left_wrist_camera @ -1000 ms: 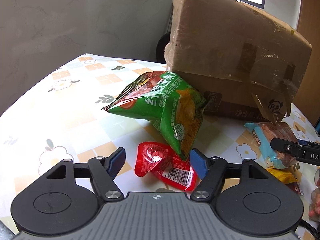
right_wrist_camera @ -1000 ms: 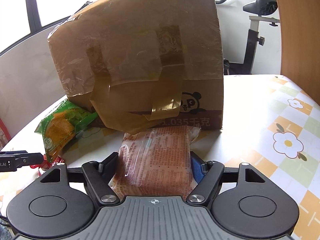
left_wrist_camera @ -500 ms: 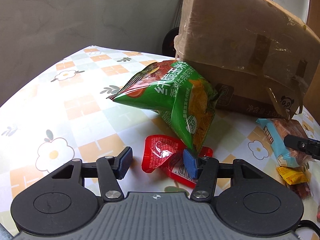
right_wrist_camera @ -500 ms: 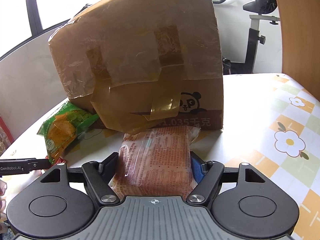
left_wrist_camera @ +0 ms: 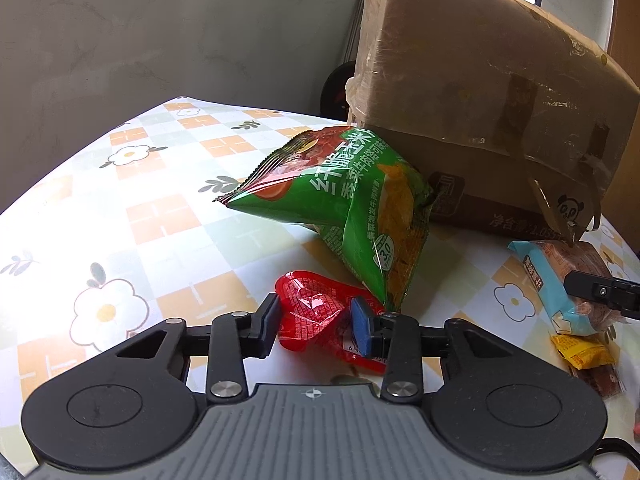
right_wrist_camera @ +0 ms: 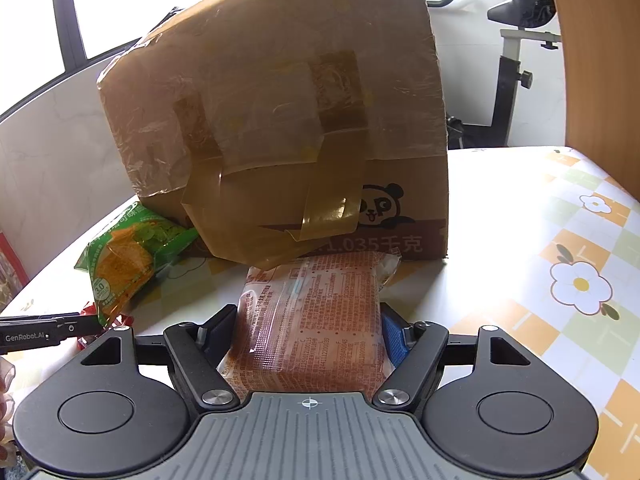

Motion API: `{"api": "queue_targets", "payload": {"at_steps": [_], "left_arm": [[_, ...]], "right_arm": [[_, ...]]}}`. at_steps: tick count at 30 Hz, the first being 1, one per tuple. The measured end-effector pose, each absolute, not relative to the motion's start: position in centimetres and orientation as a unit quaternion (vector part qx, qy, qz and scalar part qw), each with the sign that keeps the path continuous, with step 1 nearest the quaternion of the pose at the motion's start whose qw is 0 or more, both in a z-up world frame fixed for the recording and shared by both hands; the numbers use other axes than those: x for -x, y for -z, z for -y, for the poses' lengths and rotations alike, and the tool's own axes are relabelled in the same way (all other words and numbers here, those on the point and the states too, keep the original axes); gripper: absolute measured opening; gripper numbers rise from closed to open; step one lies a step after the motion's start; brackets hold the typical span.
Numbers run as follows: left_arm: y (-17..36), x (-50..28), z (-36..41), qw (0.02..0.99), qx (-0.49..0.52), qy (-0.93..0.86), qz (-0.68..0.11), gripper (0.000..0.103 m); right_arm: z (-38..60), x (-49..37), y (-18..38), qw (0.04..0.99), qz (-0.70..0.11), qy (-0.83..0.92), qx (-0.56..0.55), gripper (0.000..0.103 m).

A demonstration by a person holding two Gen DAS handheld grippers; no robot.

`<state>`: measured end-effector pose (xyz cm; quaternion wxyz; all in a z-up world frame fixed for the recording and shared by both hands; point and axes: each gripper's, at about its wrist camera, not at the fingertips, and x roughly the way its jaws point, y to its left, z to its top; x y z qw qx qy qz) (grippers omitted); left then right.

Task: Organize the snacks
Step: 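Carry the red packet and brown pack over the open box with both tools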

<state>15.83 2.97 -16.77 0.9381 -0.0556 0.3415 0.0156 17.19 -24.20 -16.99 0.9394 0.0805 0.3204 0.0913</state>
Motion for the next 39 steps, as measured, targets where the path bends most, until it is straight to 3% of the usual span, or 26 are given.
{"api": "queue_targets", "payload": {"at_steps": [18,39], "left_arm": [[13.7,-14.3,-3.3,0.949,0.056,-0.041,-0.309,0.04],[9.7,-10.8,-5.1,0.962,0.09,-0.051,-0.253,0.04]], "right_arm": [[24.4,-17.0,16.8,0.937,-0.324,-0.081,-0.106,0.069],[29.5,-11.3,11.9,0.954,-0.276,-0.006,-0.114,0.069]]}}
